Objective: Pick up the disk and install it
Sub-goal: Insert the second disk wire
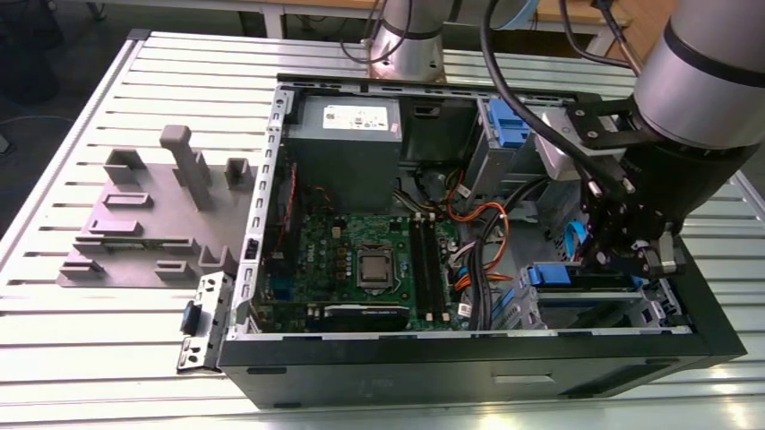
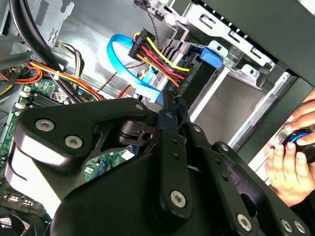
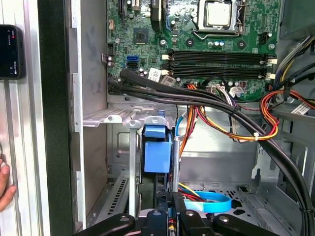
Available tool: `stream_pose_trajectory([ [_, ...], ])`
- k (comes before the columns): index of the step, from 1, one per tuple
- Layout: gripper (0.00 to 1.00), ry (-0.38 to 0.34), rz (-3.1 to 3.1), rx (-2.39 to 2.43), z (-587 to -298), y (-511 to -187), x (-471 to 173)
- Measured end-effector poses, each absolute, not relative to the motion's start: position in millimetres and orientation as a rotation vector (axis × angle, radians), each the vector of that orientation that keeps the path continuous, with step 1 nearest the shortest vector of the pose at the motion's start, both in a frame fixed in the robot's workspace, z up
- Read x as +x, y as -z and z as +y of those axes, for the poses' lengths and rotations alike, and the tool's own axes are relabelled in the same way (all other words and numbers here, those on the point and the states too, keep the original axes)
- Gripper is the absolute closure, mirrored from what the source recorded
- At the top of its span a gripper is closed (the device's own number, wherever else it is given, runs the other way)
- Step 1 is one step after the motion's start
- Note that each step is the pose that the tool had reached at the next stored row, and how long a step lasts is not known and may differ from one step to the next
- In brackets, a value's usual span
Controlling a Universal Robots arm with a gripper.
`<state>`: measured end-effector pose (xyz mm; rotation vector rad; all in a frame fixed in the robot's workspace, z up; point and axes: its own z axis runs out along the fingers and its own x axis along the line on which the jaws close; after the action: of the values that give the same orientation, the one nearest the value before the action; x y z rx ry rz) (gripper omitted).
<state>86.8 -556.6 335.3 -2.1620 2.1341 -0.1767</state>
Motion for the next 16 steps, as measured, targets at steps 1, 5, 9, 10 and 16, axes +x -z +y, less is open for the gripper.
stream_pose_trajectory([
  [1, 0.84, 0.175, 2.133, -2.161, -557.1, -335.4, 86.8],
  [5, 0.84, 0.166, 2.130, -2.157, -559.2, -335.4, 86.8],
  [9, 0.84, 0.156, 2.127, -2.152, -563.4, -335.3, 86.8],
  [10, 0.84, 0.153, 2.126, -2.150, -564.3, -335.3, 86.8],
  [16, 0.84, 0.138, 2.121, -2.143, -565.8, -335.3, 87.7],
])
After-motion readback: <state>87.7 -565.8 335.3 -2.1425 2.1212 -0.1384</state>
